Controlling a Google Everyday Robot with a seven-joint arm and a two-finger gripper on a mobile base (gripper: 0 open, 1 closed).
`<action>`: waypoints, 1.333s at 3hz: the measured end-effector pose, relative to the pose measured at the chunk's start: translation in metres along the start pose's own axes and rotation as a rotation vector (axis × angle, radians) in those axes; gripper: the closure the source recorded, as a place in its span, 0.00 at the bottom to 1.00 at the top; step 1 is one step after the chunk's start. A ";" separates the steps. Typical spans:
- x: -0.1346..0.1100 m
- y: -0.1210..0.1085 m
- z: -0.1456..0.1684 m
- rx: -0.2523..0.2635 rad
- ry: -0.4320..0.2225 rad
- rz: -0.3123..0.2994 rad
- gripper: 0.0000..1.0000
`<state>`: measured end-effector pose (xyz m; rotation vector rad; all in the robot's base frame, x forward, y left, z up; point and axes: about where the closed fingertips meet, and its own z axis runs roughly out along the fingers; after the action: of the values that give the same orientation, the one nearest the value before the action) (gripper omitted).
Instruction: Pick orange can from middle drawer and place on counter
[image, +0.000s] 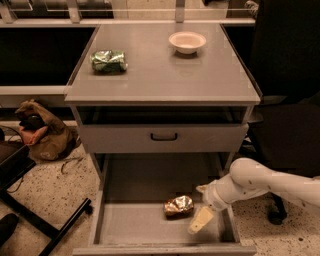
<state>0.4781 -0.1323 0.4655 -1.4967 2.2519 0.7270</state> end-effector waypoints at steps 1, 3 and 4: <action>-0.006 -0.012 0.061 0.013 -0.026 -0.005 0.00; -0.009 -0.017 0.068 0.038 -0.044 -0.009 0.00; -0.025 -0.025 0.085 0.083 -0.077 -0.034 0.00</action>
Offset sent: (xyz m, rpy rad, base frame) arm 0.0111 0.0305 -0.0383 0.0142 -0.0173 -0.0023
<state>0.5114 -0.0720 0.4047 -1.4402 2.1668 0.6621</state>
